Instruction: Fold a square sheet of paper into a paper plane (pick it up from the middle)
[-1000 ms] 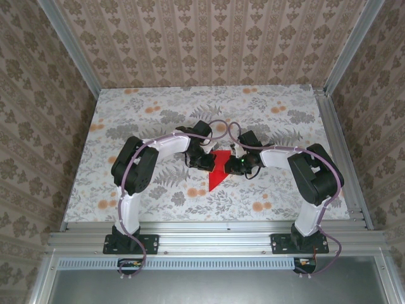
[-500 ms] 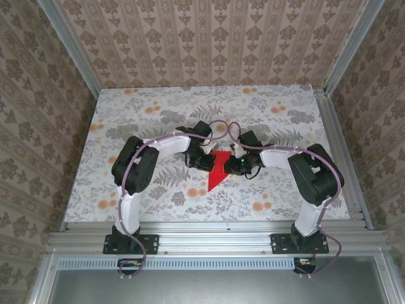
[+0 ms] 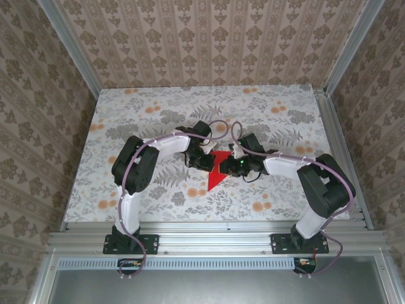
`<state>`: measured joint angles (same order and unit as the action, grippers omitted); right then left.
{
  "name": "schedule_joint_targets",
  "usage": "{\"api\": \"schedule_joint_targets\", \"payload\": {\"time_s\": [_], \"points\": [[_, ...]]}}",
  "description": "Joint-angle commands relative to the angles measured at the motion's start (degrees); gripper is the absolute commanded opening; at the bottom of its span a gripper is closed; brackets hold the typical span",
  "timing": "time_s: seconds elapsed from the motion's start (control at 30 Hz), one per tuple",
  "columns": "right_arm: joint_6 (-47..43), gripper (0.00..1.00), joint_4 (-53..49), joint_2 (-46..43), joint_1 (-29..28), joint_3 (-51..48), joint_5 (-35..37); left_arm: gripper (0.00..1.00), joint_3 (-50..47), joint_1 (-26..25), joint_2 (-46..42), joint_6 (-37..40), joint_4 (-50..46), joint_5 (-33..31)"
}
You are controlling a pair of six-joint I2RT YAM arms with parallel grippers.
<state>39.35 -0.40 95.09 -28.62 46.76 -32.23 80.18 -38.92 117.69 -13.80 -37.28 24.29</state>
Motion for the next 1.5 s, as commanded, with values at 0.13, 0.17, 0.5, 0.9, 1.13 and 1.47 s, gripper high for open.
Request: {"api": "schedule_joint_targets", "payload": {"time_s": [0.13,0.17,0.5,0.9,1.13,1.47], "points": [[10.52,0.2,12.19,1.02,-5.63,-4.77,-1.52,0.03,-1.34,0.25,3.86,1.76,-0.78,-3.38],[11.18,0.2,13.3,1.53,-6.2,-5.22,-1.52,0.03,-1.44,0.24,3.86,1.86,-0.84,-3.38],[12.71,0.19,16.0,4.57,-8.9,-6.02,-0.91,0.03,-1.96,0.26,3.78,1.85,-0.76,-3.27],[12.94,0.19,16.56,6.73,-10.49,-7.04,0.21,0.02,-2.19,0.24,4.13,2.12,-0.87,-3.24],[12.62,0.19,15.76,8.14,-11.44,-7.22,0.85,0.02,-2.27,0.25,4.69,2.2,-0.83,-3.2],[10.8,0.18,10.49,8.53,-12.69,-6.97,1.7,0.02,-2.57,0.33,5.05,2.36,-0.71,-3.11]]}}
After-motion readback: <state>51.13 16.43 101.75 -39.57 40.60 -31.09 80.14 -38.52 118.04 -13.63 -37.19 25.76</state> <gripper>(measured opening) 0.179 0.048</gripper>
